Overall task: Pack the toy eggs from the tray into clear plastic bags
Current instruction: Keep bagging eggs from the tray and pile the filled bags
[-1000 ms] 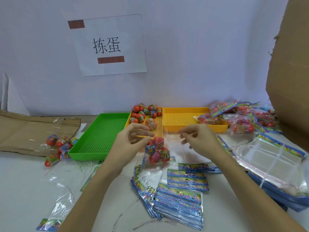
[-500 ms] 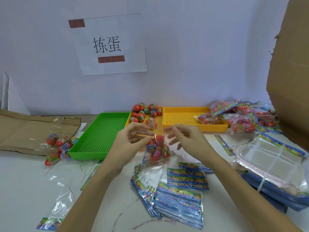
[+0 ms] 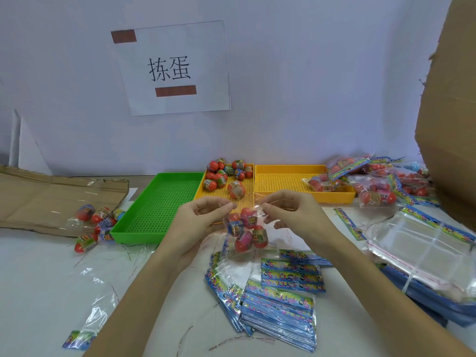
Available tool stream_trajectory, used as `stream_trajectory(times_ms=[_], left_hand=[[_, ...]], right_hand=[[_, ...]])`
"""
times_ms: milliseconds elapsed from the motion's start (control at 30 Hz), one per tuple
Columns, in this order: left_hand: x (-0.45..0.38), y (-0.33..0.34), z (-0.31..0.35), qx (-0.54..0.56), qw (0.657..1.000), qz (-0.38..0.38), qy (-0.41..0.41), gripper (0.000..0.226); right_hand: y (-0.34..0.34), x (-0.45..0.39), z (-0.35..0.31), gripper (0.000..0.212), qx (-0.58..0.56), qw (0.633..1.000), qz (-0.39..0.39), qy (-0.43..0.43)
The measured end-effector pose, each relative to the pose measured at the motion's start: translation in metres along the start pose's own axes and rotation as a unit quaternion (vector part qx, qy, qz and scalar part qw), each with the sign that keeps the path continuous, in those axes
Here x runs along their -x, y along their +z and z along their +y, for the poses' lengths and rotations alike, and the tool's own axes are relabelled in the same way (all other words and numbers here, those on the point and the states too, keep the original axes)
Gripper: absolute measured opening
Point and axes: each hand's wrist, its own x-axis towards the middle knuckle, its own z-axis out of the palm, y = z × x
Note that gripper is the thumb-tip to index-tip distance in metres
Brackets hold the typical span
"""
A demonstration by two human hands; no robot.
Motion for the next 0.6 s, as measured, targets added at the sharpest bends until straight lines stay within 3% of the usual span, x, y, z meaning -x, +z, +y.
stream_trajectory(times_ms=[167, 400, 600], left_hand=[[-0.001, -0.001, -0.001, 0.019, 1.000, 0.010, -0.021, 0.029], [-0.002, -0.010, 0.004, 0.031, 0.998, -0.022, -0.047, 0.027], [-0.001, -0.012, 0.004, -0.003, 1.000, -0.022, -0.013, 0.025]], right_hand=[[0.001, 0.001, -0.002, 0.007, 0.041, 0.999, -0.021, -0.025], [-0.007, 0.003, -0.005, 0.008, 0.016, 0.999, -0.034, -0.012], [-0.012, 0.004, -0.008, 0.018, -0.033, 0.998, -0.048, 0.011]])
